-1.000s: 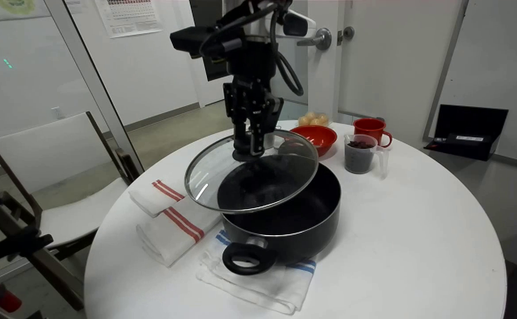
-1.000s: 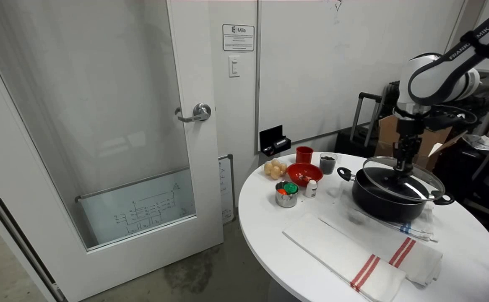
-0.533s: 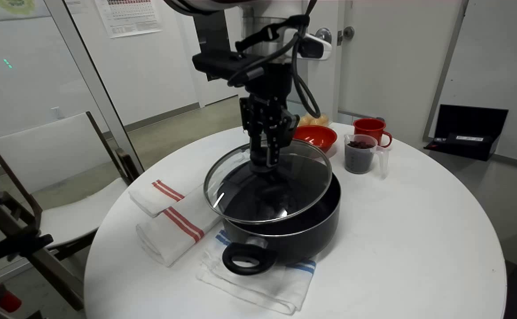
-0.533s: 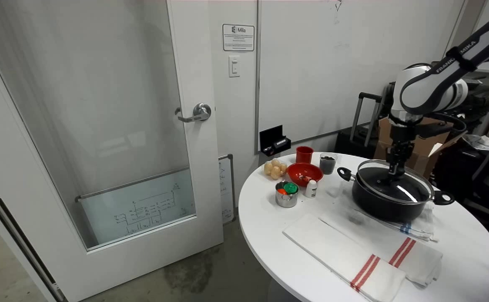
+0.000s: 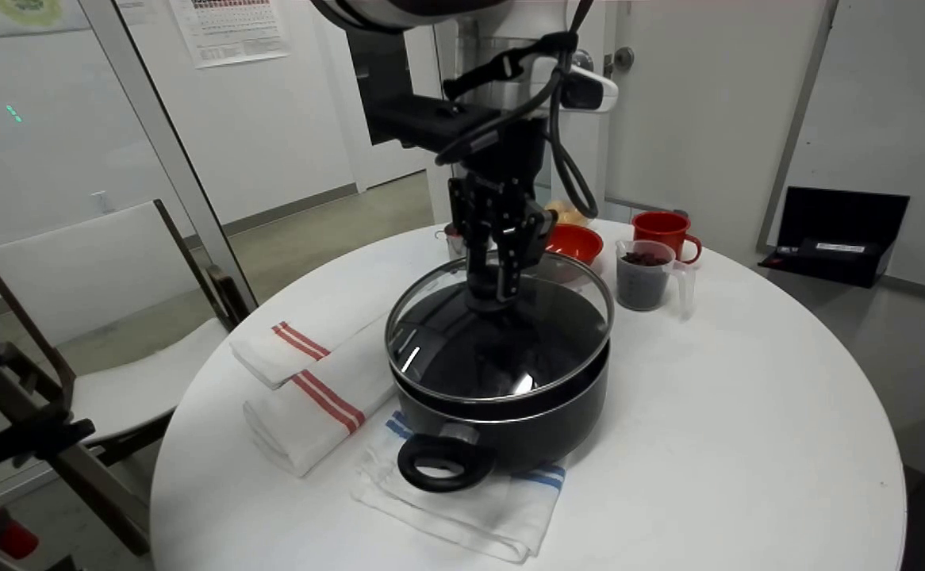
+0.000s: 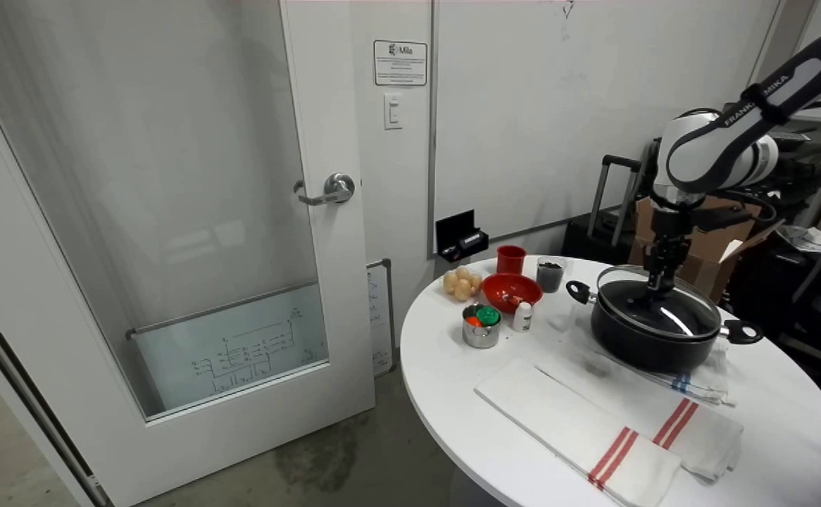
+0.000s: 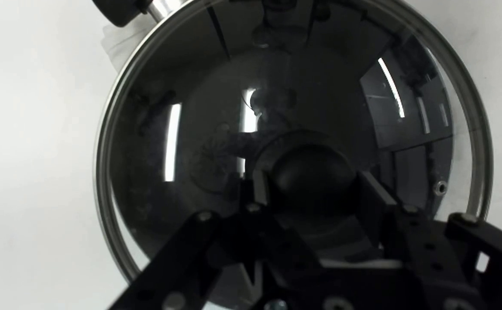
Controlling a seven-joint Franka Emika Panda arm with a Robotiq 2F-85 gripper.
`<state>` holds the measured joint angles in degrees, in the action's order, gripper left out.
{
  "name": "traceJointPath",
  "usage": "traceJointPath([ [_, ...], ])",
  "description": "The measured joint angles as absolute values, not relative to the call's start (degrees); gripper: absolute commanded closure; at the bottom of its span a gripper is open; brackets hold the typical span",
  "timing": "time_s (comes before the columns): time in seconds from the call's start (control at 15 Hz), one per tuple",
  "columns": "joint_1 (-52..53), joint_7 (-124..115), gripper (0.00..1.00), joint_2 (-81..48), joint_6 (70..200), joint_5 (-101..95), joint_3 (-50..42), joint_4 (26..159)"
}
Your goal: Put the lid on the pot
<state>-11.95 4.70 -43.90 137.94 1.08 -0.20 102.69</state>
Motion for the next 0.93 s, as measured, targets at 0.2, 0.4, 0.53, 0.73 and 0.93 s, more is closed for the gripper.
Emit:
traceJointPath([
  [0.2,-11.95,4.70,0.74,-43.83,137.94,1.09,-0.20,102.69],
  [0.4,-11.95,4.70,0.74,-43.83,137.92,1.13,-0.20,102.69],
  [0.53,-11.96,4.69,0.74,-43.83,137.79,1.35,-0.20,102.69],
  [0.73,-11.96,4.68,0.74,-43.83,137.10,1.96,-0.20,102.68],
  [0.93,-11.95,4.62,0.74,-43.72,135.81,2.32,-0.20,102.68],
])
